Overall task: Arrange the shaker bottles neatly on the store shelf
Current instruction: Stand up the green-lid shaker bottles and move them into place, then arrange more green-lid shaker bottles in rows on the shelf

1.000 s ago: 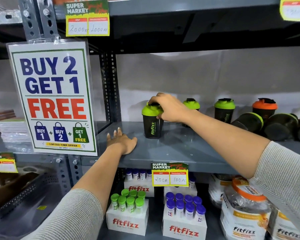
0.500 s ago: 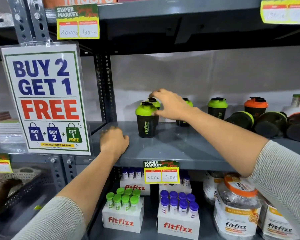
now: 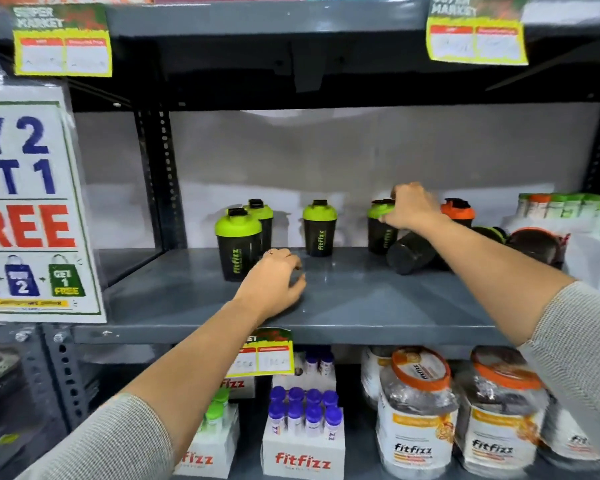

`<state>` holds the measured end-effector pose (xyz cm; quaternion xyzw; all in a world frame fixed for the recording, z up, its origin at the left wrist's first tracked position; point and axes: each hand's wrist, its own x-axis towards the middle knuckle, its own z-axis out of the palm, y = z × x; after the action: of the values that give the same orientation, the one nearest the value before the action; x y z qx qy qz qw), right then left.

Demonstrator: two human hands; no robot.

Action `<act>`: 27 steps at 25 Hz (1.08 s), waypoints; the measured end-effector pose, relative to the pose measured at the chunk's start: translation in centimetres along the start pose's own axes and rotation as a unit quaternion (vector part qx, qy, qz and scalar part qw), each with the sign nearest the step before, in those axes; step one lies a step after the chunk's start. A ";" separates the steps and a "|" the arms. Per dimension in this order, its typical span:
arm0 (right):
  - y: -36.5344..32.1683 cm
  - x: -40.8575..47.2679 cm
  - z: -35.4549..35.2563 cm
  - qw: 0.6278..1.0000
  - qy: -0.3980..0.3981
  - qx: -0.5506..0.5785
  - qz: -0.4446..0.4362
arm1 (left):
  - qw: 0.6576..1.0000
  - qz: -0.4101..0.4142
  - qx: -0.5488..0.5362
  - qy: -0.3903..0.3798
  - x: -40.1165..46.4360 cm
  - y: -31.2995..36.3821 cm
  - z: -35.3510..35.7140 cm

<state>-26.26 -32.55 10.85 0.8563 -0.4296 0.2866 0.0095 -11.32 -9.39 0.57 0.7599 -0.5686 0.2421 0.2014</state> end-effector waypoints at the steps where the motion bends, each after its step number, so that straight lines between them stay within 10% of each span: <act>1: 1.3 0.4 0.2 0.999 -0.015 -0.009 0.029 | 0.999 -0.023 -0.007 -0.025 0.8 0.2 0.7; 8: 6.6 2.5 4.0 0.986 -0.115 -0.006 0.124 | 0.969 -0.130 -0.012 -0.209 3.2 -0.8 4.5; 20: 6.0 1.7 5.3 0.959 -0.100 0.150 0.219 | 0.970 -0.146 -0.027 -0.192 2.7 -0.3 4.0; 27: 0.6 -2.8 3.9 0.977 0.130 0.165 -0.043 | 0.966 -0.186 0.010 -0.177 2.1 0.5 2.7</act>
<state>-26.17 -31.94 6.06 0.8191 -0.3343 0.4617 -0.0643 -10.94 -12.70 -0.34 0.8850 -0.4416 0.0676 0.1309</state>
